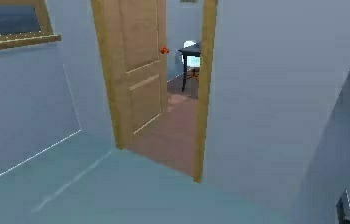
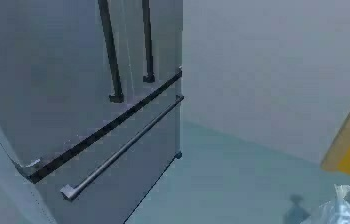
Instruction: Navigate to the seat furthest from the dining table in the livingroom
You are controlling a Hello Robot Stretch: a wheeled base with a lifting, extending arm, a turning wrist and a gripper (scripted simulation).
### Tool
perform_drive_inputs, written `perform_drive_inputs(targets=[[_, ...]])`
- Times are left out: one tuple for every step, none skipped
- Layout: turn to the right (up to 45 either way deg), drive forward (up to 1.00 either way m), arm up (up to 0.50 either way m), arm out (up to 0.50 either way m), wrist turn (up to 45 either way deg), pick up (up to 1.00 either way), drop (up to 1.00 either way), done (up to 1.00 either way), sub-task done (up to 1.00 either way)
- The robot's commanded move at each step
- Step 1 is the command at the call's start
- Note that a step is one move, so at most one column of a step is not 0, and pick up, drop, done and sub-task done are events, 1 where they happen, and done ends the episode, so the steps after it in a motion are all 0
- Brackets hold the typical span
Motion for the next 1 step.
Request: perform_drive_inputs(targets=[[-15.0, 0.0, 0.0, 0.0, 0.0, 0.0, 0.0, 0.0, 0.0]])
